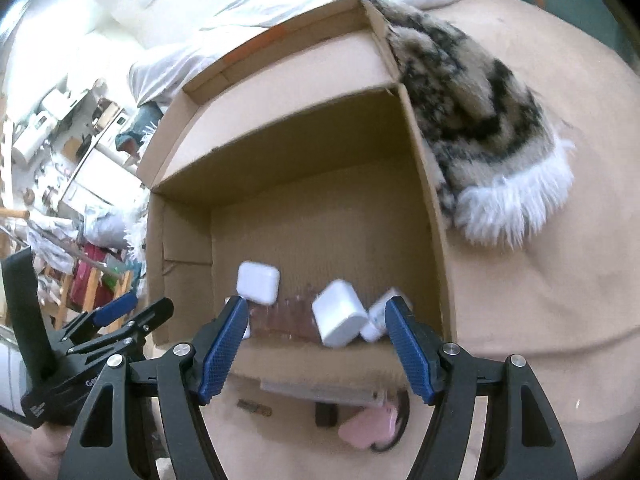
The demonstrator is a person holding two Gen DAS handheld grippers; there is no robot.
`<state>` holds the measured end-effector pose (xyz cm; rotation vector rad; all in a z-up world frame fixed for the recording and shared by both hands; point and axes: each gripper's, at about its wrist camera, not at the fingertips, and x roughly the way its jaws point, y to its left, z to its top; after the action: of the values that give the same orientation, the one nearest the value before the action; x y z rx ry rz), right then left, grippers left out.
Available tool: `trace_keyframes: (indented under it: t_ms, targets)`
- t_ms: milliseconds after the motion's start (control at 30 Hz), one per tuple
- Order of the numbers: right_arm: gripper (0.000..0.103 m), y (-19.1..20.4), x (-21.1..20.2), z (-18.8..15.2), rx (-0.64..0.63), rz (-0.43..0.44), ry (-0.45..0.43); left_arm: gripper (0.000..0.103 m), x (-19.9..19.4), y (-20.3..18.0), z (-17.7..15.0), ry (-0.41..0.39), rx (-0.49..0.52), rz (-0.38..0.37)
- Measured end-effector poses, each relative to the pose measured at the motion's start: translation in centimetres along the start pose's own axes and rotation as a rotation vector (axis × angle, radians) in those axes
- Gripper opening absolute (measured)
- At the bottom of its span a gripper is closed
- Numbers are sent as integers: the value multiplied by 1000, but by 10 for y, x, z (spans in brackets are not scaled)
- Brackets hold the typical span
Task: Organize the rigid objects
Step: 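Move both open tools back out toward the items beside the box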
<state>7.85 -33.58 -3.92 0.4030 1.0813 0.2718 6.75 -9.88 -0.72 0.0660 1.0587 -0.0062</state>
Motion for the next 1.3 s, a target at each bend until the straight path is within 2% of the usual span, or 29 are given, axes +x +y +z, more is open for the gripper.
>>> trace_keyframes:
  t_ms: [200,267,367,467,533,600,700,833,967,1000,1067,1133,1167,1300]
  targets:
    - [75,-7,-9,-20,58,15,15,72,-3,6,-19,27,-17,-9]
    - [75,-9,-9,-26,70,12,28,72,-4,6,-26,4,-5,28]
    - [75,-11,-6,-37,78,-63,47,71,2,4,-34,33,17,33]
    - [75,-21,3,-45,115,-119,89,72,18,3,-44,104,9,-21]
    - [75,-27,8,-47,139,-127,116,72,36,-2,-53,190,1,-59]
    - [75,-30,10,-47,140,-139,122,71,57,-6,-63,299,-32,-128]
    - [75,-33,14,-48,155,-125,135,71,78,-18,-75,382,-40,-165]
    - [75,-39,21,-51,176,-144,174,71,85,-38,-79,349,46,-109]
    - [75,-50,27,-54,220,-136,214,71,88,-43,-83,365,43,-122]
    - [70,-50,28,-55,217,-134,224,71,88,-43,-85,365,41,-123]
    - [54,-47,33,-57,199,-127,254,61,87,-43,-85,364,39,-128]
    - [53,-42,39,-60,166,-147,283,41,87,-45,-84,368,41,-142]
    - [53,-39,43,-61,149,-160,296,38,87,-45,-84,368,46,-144]
    - [53,-35,59,-67,102,-203,355,38,86,-40,-84,373,48,-152]
